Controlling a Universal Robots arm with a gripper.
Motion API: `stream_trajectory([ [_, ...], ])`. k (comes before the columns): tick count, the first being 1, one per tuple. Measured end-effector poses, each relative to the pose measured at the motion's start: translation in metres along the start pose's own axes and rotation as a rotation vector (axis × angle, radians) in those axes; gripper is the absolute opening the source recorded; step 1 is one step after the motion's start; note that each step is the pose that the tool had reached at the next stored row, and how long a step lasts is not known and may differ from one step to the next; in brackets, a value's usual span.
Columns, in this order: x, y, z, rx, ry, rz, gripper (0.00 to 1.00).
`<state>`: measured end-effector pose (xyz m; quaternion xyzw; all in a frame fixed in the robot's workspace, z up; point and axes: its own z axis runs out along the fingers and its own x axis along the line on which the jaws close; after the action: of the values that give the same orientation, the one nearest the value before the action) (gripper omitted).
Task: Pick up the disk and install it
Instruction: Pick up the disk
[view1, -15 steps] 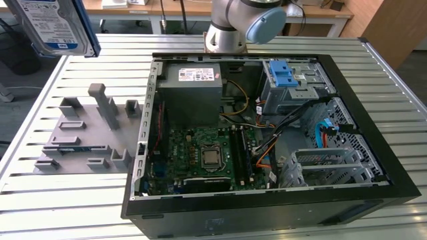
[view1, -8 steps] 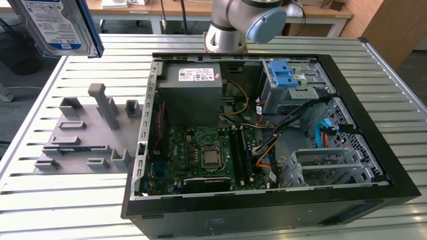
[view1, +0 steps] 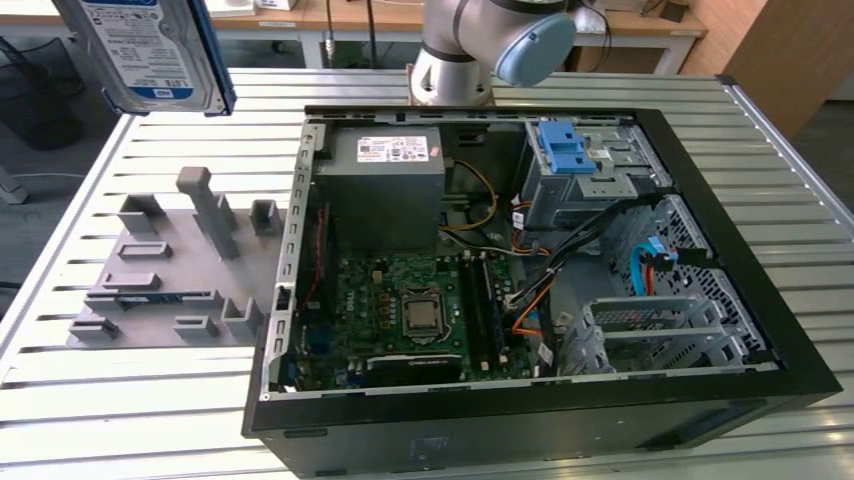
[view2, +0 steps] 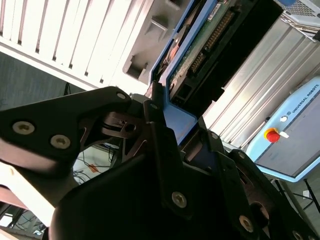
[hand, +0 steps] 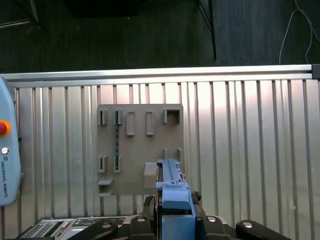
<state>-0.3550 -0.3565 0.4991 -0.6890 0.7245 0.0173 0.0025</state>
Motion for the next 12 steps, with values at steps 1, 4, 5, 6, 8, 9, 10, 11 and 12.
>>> stream_trajectory([
  [1,0.0000,-0.0003,0.0000,0.0000,0.0000,0.000,0.37],
  [4,-0.0001,-0.0012,0.0000,0.0000,0.0000,0.000,0.37],
  [5,-0.0001,-0.0015,-0.0001,0.0000,0.0001,0.000,0.37],
  [6,-0.0001,-0.0018,-0.0001,0.0000,0.0001,0.000,0.37],
  [8,-0.0001,-0.0024,0.0000,0.0001,0.0000,0.000,0.37],
  [9,-0.0002,-0.0031,-0.0001,0.0000,0.0001,0.000,0.37],
  [10,-0.0001,-0.0034,-0.0001,0.0001,0.0002,0.000,0.37],
  [11,-0.0002,-0.0036,-0.0001,0.0001,0.0005,0.000,0.37],
  [12,-0.0002,-0.0039,-0.0001,0.0001,0.0008,0.000,0.37],
])
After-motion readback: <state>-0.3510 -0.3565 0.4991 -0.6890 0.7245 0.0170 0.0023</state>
